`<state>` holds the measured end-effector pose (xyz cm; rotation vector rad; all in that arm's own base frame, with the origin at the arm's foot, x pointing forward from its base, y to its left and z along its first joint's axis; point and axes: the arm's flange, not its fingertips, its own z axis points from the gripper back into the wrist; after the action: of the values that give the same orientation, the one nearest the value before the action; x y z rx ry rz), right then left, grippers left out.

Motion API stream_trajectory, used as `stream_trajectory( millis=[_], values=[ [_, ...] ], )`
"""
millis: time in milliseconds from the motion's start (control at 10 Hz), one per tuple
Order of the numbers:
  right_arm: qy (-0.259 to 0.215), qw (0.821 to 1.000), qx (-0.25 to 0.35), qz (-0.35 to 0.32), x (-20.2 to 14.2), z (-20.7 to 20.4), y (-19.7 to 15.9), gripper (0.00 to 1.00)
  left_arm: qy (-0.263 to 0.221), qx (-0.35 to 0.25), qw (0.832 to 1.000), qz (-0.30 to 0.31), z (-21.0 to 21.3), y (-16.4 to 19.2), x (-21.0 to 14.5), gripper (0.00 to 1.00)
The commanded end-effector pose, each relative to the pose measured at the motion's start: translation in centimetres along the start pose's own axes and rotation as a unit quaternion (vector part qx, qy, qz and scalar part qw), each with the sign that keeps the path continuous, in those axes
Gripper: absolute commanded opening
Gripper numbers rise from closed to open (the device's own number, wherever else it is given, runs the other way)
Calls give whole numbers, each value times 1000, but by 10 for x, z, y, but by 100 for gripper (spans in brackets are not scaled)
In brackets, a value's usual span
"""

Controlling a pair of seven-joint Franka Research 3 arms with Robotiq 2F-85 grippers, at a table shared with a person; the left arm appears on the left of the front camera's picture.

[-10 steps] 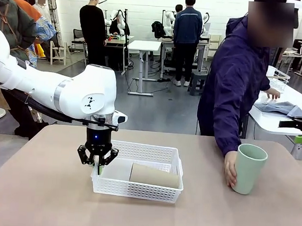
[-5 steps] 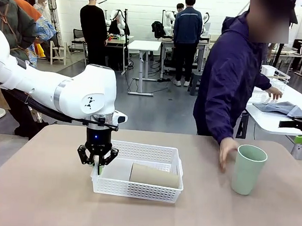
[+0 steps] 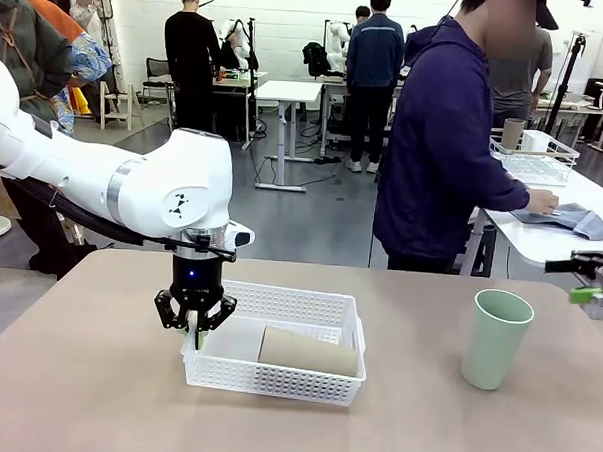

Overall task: Clean and organize the cups into the basket.
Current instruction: Pick up the Reusable plastic cup from the right side of the table and stack it inside the Organizing basket in the center of the table.

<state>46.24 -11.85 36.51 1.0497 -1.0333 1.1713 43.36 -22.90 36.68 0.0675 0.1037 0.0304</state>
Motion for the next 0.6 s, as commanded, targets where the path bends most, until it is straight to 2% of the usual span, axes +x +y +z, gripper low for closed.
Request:
stream_trajectory(
  millis=[0,200,400,500],
  values=[
    [39,999,-24,10,-23,-14,-7,100,-4,3,1000,-1,2,0,0,0],
    [47,998,-42,24,-30,-15,-11,100,-4,3,1000,-1,2,0,0,0],
    [63,998,-1,23,-46,-16,-7,100,-4,3,1000,-1,2,0,0,0],
    [64,997,22,46,-48,-16,-6,100,-4,3,1000,-1,2,0,0,0]
  ],
)
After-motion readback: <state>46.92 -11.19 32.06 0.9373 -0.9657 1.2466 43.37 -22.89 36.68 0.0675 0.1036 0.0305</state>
